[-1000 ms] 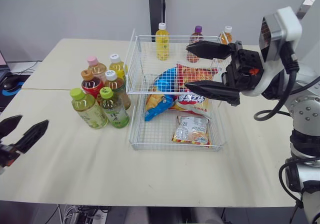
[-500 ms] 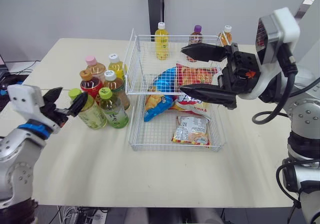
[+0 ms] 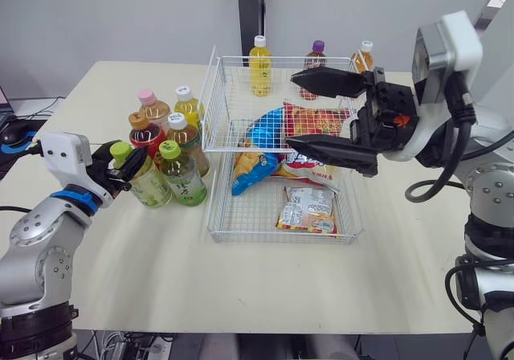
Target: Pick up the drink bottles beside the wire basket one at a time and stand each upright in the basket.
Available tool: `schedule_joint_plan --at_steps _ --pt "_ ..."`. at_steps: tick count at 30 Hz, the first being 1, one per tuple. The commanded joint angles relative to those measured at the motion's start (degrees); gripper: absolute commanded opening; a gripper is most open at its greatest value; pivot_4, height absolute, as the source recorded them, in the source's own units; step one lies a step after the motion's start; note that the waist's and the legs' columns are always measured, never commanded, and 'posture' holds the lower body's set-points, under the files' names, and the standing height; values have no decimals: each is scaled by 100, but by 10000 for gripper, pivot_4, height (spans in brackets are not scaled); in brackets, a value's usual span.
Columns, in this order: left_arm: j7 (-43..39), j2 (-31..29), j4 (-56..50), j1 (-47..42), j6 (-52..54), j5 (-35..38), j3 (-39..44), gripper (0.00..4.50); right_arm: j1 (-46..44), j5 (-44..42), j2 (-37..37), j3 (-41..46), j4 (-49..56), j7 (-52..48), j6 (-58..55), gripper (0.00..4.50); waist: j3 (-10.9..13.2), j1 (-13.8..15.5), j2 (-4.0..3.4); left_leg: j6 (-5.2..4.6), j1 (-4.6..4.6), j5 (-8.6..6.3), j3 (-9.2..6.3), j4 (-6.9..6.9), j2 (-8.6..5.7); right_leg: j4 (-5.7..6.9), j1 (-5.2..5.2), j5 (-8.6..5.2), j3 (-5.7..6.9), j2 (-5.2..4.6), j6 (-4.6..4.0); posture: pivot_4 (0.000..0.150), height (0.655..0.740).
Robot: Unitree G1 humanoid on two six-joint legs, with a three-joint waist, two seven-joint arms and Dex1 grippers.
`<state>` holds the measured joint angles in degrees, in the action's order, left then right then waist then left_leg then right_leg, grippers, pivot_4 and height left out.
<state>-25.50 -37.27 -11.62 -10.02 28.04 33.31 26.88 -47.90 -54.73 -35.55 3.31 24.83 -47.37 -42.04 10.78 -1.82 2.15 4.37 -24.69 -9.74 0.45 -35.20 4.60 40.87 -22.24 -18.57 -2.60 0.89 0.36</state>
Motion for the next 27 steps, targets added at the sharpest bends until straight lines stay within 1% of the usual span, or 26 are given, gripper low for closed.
schedule_joint_plan --at_steps 1,2,7,10,13,15,18,21,24,26,27 --pt "19 25 -88 -1 -80 -77 21 16250 -32 47 -27 106 120 -4 112 45000 0 -1 0 0 0 0 1 0 0 0 0 0 -1 0 0 1500 7400" --pt "17 35 -90 8 -87 -82 26 13745 -28 88 -34 97 98 -24 137 45000 0 -2 0 0 0 0 1 0 0 0 0 0 -1 0 0 1500 7400" --pt "-11 18 -247 -36 -23 141 244 13743 -25 215 -5 61 62 -74 185 45000 0 -1 0 0 0 0 0 0 0 0 0 0 0 0 0 1500 7400" --pt "-193 -232 -468 -88 235 512 519 13743 -20 271 19 51 32 -103 221 45000 3 -2 4 0 -1 0 0 0 1 -1 -1 0 0 0 0 1500 7400" --pt "-430 -700 -570 -171 586 887 892 13743 -54 348 62 34 -69 -151 288 45000 12 -3 19 0 -8 0 -8 0 3 -2 -5 0 7 1 0 1500 7400" --pt "-605 -1129 -503 -287 923 1251 1254 13743 -113 386 111 30 -182 -190 317 45000 18 -13 27 0 -8 0 -8 0 4 -2 -7 0 7 1 0 1500 7400" --pt "-1102 -1862 -299 -284 1368 1620 1805 13743 -225 494 149 -3 -398 -303 372 45000 26 -25 37 0 -8 0 -10 3 6 -3 -8 -1 10 2 0 1500 7400" --pt "-1338 -2555 -14 -624 1974 2196 2243 13743 -348 594 213 -4 -633 -370 462 45000 28 -17 35 0 -8 0 -7 7 2 -7 -9 -1 10 -1 0 1500 7400" --pt "-1458 -3074 301 -1155 2350 2575 2266 13743 -475 692 254 19 -814 -402 507 45000 31 15 39 1 -9 0 -8 7 0 -11 -8 -2 13 -3 2 1500 7400" --pt "-1477 -3328 578 -1706 2405 2762 2039 13743 -537 764 263 22 -890 -381 532 45000 34 25 42 1 -9 0 -12 7 -1 -15 -7 -4 18 -4 6 1500 7400" --pt "-1446 -3397 723 -2074 2398 2871 1859 13743 -657 699 160 167 -947 -379 481 45000 35 22 44 1 -10 0 -12 7 -1 -14 -7 -4 19 -4 6 1500 7400"
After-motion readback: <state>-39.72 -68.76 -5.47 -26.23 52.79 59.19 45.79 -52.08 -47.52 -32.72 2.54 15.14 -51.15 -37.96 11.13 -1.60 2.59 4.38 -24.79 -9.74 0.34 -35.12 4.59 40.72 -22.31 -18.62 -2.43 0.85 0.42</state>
